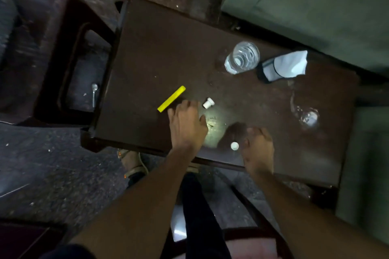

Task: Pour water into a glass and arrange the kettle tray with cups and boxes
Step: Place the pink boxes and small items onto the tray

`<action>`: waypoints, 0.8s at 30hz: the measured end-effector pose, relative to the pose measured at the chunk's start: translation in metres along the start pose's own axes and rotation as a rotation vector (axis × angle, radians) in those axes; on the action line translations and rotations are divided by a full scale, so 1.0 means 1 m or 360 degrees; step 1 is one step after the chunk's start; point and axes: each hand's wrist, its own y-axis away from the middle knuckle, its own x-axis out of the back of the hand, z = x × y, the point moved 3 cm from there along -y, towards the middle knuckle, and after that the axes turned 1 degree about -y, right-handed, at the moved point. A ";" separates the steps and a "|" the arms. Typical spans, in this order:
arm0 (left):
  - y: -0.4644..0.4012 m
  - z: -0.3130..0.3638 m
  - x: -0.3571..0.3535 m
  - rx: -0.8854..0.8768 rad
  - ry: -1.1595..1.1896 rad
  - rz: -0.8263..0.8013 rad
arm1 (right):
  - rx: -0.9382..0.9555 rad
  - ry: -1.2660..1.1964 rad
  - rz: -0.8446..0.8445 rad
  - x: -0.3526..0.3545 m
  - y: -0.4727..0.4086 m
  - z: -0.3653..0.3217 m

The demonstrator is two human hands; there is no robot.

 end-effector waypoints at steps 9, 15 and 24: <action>-0.019 0.027 -0.031 -0.0077 -0.0126 0.0038 | -0.0004 -0.0324 -0.0180 -0.030 0.014 0.038; -0.037 0.043 -0.049 -0.0123 -0.0256 -0.0063 | 0.0110 -0.0341 -0.0204 -0.043 0.005 0.038; -0.043 0.042 -0.060 -0.0146 -0.0284 -0.0094 | 0.0207 -0.0328 -0.0149 -0.051 -0.003 0.040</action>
